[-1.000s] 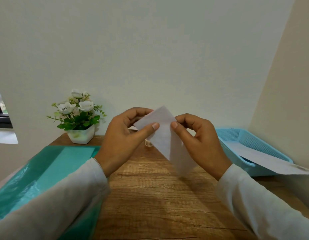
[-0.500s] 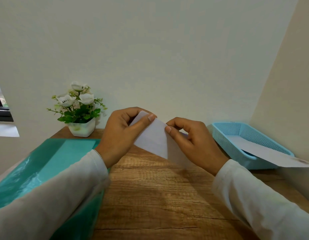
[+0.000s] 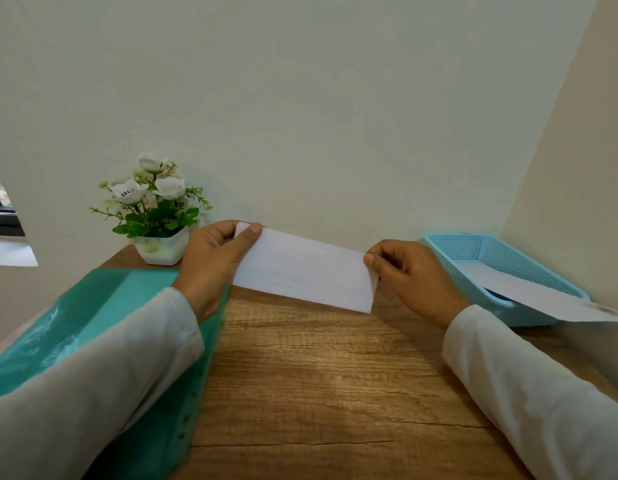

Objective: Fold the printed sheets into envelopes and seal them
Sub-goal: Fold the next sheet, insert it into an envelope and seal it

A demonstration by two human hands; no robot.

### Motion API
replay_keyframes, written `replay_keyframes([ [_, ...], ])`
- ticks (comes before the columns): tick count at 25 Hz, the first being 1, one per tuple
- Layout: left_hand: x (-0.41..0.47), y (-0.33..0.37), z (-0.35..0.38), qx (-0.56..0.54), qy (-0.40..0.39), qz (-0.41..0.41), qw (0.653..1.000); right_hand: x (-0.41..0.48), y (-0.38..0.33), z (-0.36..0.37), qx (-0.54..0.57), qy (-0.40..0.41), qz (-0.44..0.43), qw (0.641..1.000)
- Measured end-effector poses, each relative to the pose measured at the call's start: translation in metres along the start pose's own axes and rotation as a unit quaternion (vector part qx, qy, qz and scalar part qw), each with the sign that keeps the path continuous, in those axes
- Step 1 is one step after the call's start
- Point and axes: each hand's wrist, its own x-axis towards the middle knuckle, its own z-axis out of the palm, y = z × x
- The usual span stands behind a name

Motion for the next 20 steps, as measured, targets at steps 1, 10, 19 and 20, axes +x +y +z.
replay_keyframes([
  [1,0.002,-0.007,-0.004,0.055,-0.011,0.002,0.998,0.0,0.005,0.0,-0.003,0.003,0.017,1.0],
  [10,-0.007,-0.035,-0.012,0.51,-0.076,0.121,0.848,-0.009,0.025,0.013,-0.159,0.019,0.07,0.985],
  [19,-0.014,-0.034,-0.007,0.541,-0.114,0.134,0.823,-0.016,0.021,0.02,-0.237,0.013,0.075,0.968],
  [20,-0.015,-0.035,-0.004,0.557,-0.138,0.137,0.807,-0.017,0.018,0.021,-0.263,0.002,0.071,0.962],
])
